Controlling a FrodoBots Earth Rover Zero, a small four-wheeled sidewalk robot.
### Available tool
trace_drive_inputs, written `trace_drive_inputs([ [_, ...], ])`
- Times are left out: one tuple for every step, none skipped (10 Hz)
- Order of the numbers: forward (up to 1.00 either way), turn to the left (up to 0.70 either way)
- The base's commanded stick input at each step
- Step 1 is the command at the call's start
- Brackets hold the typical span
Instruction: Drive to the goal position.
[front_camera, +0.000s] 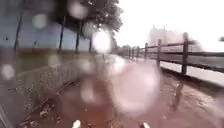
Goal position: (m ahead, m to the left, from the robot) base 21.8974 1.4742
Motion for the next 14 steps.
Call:
trace_drive_inputs([
  [0.70, 0.00],
  [0.70, 0.00],
  [0.70, 0.00],
  [0.70, 0.00],
  [0.70, 0.00],
  [0.70, 0.00],
  [0.70, 0.00],
  [0.70, 0.00],
  [0.70, 0.00],
  [0.70, 0.00],
  [0.70, 0.00],
  [0.70, 0.00],
  [0.70, 0.00],
  [0.70, 0.00],
])
